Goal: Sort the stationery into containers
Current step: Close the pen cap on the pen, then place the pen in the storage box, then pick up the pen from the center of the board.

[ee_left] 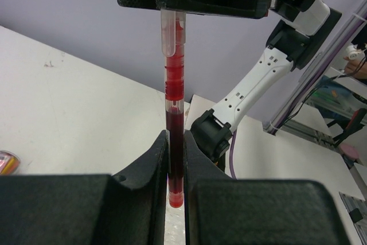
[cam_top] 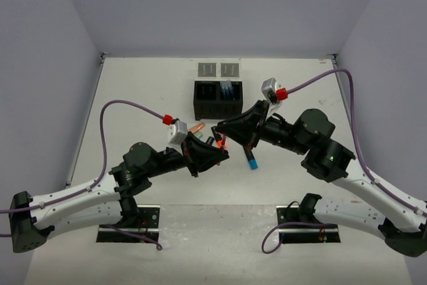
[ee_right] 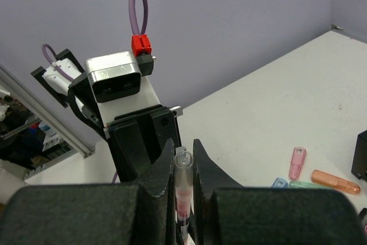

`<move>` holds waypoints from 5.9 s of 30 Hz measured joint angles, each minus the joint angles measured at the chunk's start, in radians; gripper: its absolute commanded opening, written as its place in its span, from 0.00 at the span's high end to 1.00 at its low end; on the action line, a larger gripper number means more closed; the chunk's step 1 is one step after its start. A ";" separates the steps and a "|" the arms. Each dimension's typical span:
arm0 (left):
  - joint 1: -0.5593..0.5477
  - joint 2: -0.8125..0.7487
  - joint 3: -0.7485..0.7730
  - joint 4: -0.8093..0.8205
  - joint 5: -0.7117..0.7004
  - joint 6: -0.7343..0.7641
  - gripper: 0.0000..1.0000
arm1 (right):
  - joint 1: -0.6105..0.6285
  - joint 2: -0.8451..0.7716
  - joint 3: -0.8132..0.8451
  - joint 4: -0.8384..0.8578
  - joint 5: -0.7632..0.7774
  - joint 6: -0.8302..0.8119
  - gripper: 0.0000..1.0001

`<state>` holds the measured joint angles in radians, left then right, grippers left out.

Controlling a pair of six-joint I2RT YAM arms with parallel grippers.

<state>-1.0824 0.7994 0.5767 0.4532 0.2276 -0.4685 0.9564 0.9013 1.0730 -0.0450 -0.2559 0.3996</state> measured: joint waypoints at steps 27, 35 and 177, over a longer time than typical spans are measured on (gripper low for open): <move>-0.005 0.062 0.219 -0.350 -0.056 0.147 1.00 | -0.021 -0.049 -0.308 0.500 0.031 0.088 1.00; -0.003 0.064 0.264 -0.414 -0.035 0.175 1.00 | -0.021 -0.031 -0.296 0.539 0.035 0.132 0.99; 0.061 0.241 0.351 -1.068 -0.800 -0.360 0.00 | -0.238 0.786 -0.091 -0.634 0.355 0.047 0.56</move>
<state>-1.0210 1.0401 0.9277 -0.6144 -0.5725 -0.8280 0.7181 1.6868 0.9824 -0.6787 0.0986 0.4462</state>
